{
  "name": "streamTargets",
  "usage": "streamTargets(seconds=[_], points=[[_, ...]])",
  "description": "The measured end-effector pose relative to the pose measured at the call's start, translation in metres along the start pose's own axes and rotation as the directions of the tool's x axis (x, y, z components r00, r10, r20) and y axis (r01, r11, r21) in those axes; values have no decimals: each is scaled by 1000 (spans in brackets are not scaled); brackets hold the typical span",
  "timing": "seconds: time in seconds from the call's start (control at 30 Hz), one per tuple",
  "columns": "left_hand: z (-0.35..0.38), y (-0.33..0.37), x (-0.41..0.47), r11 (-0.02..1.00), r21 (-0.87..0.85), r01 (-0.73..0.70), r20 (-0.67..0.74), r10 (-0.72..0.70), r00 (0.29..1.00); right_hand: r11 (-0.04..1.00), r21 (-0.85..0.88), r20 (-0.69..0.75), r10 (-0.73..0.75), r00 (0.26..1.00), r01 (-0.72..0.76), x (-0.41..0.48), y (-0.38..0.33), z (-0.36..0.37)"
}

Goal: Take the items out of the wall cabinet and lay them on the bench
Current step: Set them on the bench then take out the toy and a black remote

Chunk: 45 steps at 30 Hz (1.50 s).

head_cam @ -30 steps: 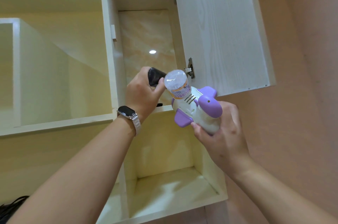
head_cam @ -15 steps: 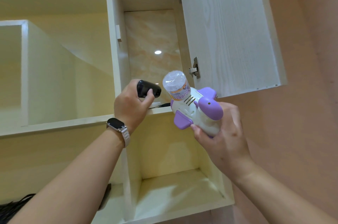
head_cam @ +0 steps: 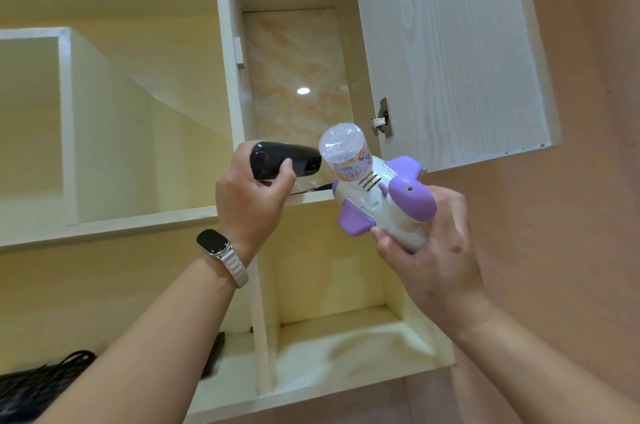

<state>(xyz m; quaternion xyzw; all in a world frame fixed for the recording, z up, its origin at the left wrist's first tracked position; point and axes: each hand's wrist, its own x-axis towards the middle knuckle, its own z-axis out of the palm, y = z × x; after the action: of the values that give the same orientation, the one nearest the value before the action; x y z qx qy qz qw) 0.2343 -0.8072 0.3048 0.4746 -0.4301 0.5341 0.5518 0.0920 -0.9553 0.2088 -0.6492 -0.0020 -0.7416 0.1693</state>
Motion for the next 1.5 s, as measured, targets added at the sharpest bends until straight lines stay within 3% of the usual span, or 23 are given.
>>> streamTargets(seconds=[0.23, 0.4, 0.53, 0.77, 1.0, 1.1, 1.37, 1.5], points=[[-25, -4, -13, 978, -206, 6, 36, 1, 999, 992, -122, -52, 4, 999, -10, -16, -38, 6], [-46, -23, -28, 909, -415, 50, 92, -13, 996, 969, -246, -122, -14, 992, -17, -35, -68, 11], [-58, -31, -45, 873, -477, 98, 73, -72, 995, 928, -369, -124, 3, 992, -49, -63, -92, 4], [-69, -16, -78, 715, -658, 239, 239, -103, 966, 835, -542, -156, 5, 988, -90, -97, -145, -23], [-70, 24, -133, 474, -718, 510, 493, -172, 853, 702, -700, -155, 34, 987, -134, -133, -203, -66], [-79, 52, -160, 391, -729, 563, 546, -166, 821, 632, -753, -211, 35, 977, -186, -152, -230, -91], [-143, 152, -212, 157, -638, 754, 763, -1, 646, 554, -767, -305, 128, 944, -323, -204, -336, -160], [-202, 217, -230, 15, -530, 848, 847, 72, 527, 510, -763, -412, 91, 907, -398, -232, -410, -195]])
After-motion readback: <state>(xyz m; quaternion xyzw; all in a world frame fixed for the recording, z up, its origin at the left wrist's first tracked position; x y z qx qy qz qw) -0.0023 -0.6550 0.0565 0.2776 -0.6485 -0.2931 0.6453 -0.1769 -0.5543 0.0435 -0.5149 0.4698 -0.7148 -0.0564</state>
